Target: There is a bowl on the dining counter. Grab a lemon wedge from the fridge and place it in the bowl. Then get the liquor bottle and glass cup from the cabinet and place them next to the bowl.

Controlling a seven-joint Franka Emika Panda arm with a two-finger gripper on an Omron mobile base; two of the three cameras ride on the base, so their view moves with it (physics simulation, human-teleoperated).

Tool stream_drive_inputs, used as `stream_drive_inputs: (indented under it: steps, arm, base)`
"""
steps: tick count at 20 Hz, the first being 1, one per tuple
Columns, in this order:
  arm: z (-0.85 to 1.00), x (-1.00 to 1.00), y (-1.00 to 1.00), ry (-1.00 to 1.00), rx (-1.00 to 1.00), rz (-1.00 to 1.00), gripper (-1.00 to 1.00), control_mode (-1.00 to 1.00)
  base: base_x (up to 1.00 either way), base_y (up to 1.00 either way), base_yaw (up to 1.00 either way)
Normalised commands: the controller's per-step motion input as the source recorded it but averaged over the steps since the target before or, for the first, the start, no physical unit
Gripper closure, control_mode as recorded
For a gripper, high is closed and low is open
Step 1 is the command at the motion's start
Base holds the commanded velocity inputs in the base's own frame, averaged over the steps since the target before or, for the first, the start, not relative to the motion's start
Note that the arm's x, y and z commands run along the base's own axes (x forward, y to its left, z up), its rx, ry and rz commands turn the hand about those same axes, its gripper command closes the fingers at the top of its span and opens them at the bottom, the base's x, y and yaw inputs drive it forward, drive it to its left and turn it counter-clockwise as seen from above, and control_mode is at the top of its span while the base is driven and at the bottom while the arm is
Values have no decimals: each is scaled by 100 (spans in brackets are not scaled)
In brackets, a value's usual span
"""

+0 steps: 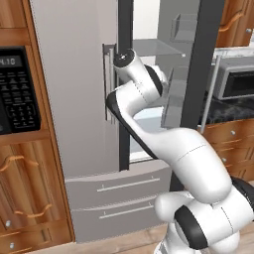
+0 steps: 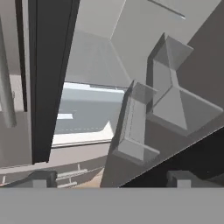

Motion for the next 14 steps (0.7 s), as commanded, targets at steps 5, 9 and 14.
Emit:
stream_drive_inputs:
  steps: [5, 9, 14]
  arm:
    - [-19, 46, -26, -11, -9, -1, -100, -100]
    - [-7, 41, -32, -9, -12, -5, -100, -100]
    - [-3, 29, -40, -1, -12, -7, -100, -100]
  base:
    - [0, 0, 0]
    - [0, 0, 0]
    - [0, 0, 0]
